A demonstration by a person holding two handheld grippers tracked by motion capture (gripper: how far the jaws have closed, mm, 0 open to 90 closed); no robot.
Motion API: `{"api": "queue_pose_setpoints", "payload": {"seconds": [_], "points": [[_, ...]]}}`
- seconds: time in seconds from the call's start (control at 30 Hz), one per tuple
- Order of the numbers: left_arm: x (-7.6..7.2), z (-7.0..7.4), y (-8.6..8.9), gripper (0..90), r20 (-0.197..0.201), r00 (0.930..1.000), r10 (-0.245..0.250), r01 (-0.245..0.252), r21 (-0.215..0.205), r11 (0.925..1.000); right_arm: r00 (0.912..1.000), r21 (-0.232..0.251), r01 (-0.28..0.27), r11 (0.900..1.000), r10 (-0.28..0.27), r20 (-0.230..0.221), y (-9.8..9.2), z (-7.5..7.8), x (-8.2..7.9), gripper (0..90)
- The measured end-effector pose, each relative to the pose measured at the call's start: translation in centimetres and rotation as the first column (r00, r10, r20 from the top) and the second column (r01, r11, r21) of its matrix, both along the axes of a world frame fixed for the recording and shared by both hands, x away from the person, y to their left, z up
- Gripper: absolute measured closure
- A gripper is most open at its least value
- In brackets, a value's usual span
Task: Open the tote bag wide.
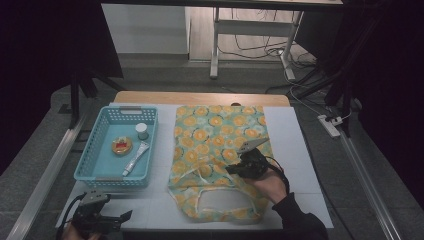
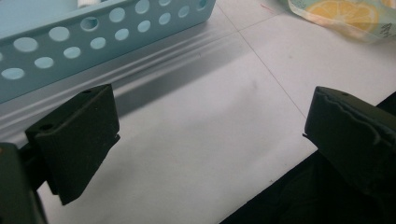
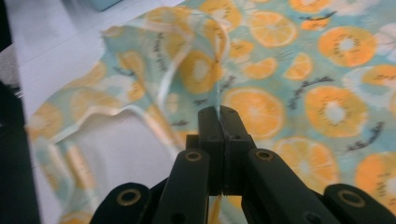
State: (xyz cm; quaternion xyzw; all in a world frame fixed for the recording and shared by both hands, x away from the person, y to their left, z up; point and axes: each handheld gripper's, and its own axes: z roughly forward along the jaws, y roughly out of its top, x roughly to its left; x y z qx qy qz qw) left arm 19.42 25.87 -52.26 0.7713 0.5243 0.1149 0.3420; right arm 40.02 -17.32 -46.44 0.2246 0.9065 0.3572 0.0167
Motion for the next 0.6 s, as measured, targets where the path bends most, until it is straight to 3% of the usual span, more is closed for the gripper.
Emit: {"api": "queue_pose_setpoints", "payload": {"seconds": [0.6], "points": [[0.1, 0.0, 0.1, 3.5, -0.004, 1.0, 0.002, -0.003, -0.001, 1.0, 0.9968, 0.044, 0.069, 0.997, -0.071, 0.037, 1.2, 1.5, 7.8, 89.5]]}}
